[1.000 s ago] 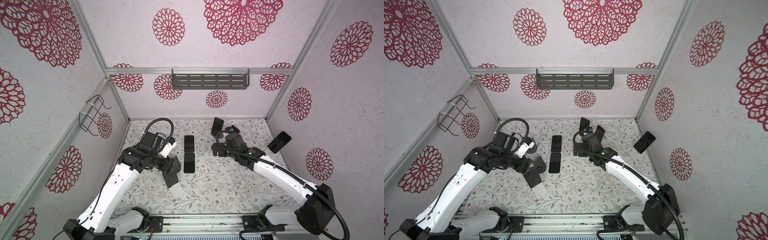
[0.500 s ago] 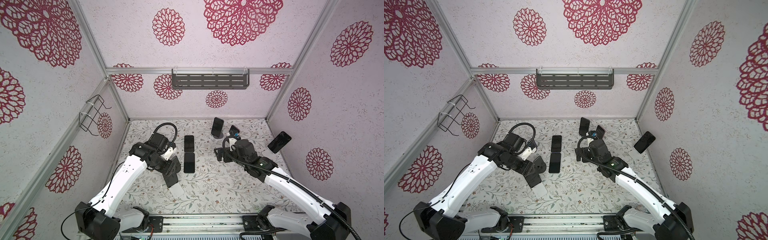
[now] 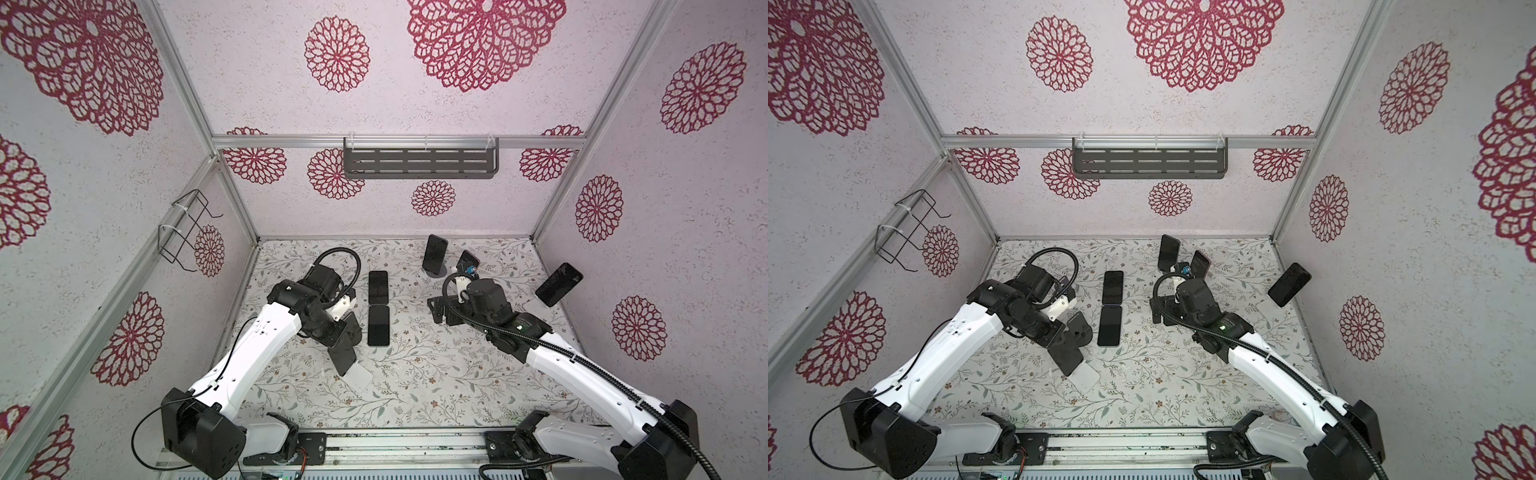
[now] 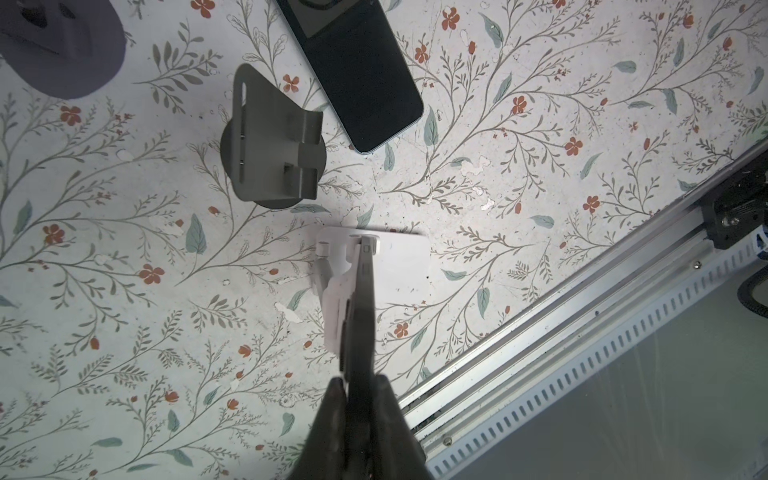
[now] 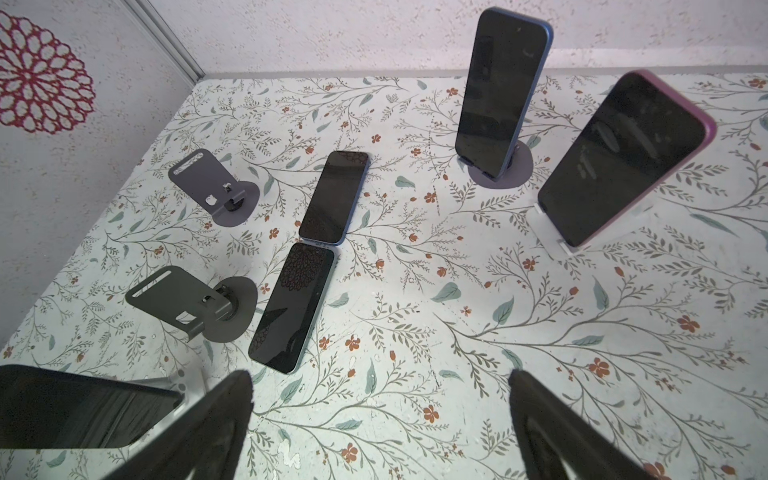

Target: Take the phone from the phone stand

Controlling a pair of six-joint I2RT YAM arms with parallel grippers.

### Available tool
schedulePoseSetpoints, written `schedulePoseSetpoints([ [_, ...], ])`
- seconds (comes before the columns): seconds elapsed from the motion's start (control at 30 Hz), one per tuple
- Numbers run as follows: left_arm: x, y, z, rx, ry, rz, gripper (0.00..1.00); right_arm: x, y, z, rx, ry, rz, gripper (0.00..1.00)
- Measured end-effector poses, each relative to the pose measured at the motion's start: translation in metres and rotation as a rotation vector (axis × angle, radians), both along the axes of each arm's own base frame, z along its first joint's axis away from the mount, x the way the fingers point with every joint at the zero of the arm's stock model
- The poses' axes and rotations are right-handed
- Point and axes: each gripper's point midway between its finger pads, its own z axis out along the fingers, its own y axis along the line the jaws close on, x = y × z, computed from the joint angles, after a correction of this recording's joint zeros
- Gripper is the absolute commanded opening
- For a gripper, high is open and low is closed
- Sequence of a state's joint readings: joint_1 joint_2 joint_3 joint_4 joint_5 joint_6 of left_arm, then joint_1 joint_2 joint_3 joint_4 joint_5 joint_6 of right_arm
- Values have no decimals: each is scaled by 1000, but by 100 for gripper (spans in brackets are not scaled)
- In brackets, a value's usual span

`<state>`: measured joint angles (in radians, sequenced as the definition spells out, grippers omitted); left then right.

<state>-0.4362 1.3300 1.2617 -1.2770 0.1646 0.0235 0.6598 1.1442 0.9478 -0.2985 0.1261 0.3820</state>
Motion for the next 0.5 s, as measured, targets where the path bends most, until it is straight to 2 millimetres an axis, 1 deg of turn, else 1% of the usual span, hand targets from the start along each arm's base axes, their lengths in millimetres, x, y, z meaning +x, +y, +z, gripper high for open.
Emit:
schedulePoseSetpoints([
  [0.1,1,1,0,9,-6,-2,0,0,0,-5,-16,14,3,98],
  [0.23,0,2,1,16,-19,-10,0,0,1,-8,-22,23,12,99],
  [0.3,1,1,6,9,-32,-10,0,-2,5,-9,-21,26,39,99],
  [0.37,3,-1,17,-8,-64,-11,0,-5,10,-9,-15,33,71,99],
  [0.43,7,-3,36,-40,-123,-11,0,-8,16,-9,-11,37,110,99],
  [0.5,10,-8,58,-91,-190,-12,0,-9,23,-5,-13,29,154,99],
])
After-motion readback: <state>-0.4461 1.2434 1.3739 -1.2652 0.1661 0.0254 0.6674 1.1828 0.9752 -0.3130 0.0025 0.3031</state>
